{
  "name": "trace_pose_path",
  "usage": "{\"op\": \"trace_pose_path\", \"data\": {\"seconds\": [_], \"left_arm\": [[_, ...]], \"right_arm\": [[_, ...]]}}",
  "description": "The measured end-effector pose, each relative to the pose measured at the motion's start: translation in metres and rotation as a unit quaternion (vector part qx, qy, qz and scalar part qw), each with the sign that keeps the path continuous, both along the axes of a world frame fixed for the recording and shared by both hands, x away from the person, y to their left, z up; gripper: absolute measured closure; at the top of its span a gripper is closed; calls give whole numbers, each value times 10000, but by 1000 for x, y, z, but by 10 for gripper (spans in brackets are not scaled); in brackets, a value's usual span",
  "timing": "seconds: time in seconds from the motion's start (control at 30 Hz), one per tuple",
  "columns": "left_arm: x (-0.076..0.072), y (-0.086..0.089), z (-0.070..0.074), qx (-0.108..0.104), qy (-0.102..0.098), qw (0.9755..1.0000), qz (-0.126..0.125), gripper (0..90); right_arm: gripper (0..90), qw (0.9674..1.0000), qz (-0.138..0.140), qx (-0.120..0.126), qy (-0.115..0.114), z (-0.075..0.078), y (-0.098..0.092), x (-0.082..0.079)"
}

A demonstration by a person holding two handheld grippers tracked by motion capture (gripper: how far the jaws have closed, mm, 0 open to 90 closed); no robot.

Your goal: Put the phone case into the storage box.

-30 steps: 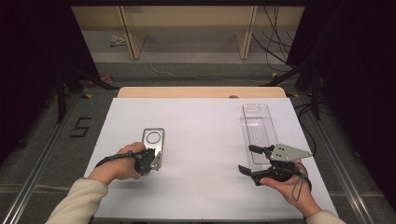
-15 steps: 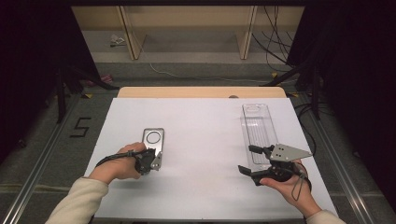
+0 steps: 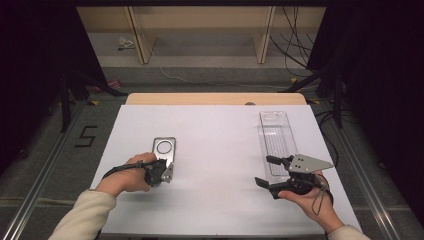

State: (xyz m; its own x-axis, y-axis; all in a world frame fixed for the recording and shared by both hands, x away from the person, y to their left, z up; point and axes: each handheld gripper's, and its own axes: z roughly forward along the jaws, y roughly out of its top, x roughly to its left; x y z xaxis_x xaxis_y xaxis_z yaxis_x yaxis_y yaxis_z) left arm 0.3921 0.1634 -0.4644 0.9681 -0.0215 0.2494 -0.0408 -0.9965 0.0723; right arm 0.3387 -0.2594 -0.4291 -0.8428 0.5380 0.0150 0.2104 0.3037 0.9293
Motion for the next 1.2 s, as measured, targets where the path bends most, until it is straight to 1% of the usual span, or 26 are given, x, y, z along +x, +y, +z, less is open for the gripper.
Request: {"op": "trace_pose_path", "data": {"seconds": [0.07,0.37,0.77,0.87,0.97,1.0,1.03,1.07,1.13,1.17,1.2], "left_arm": [[0,0,0,24,7,10000,-5,844],[-1,1,0,-34,-30,10000,26,853],[-3,2,0,-21,-127,9999,-35,871],[-4,1,-1,-42,-180,9998,-38,876],[-6,0,-1,-159,-215,9996,-16,884],[-6,-1,0,-153,-230,9996,-43,885],[-7,-2,0,-189,-240,9995,-37,886],[-8,-4,1,-161,-295,9994,-105,886],[-9,-7,2,-219,-344,9991,-111,886],[-10,-8,3,-218,-391,9989,-128,886],[-11,-9,4,-263,-451,9986,-117,887]], "right_arm": [[180,10000,-3,-3,1,0,0,0],[179,10000,-2,-7,3,0,0,0],[179,10000,-8,9,-15,0,0,0],[179,10000,-8,12,-17,0,0,0],[179,10000,-7,13,-16,0,0,0],[179,10000,-9,20,-13,0,0,0],[179,10000,-11,14,-11,0,0,0],[179,10000,-7,22,-13,0,0,0],[179,10000,-3,19,-14,0,0,0],[179,10000,-4,19,-15,0,0,0],[179,10000,-4,19,-13,0,0,0]]}}
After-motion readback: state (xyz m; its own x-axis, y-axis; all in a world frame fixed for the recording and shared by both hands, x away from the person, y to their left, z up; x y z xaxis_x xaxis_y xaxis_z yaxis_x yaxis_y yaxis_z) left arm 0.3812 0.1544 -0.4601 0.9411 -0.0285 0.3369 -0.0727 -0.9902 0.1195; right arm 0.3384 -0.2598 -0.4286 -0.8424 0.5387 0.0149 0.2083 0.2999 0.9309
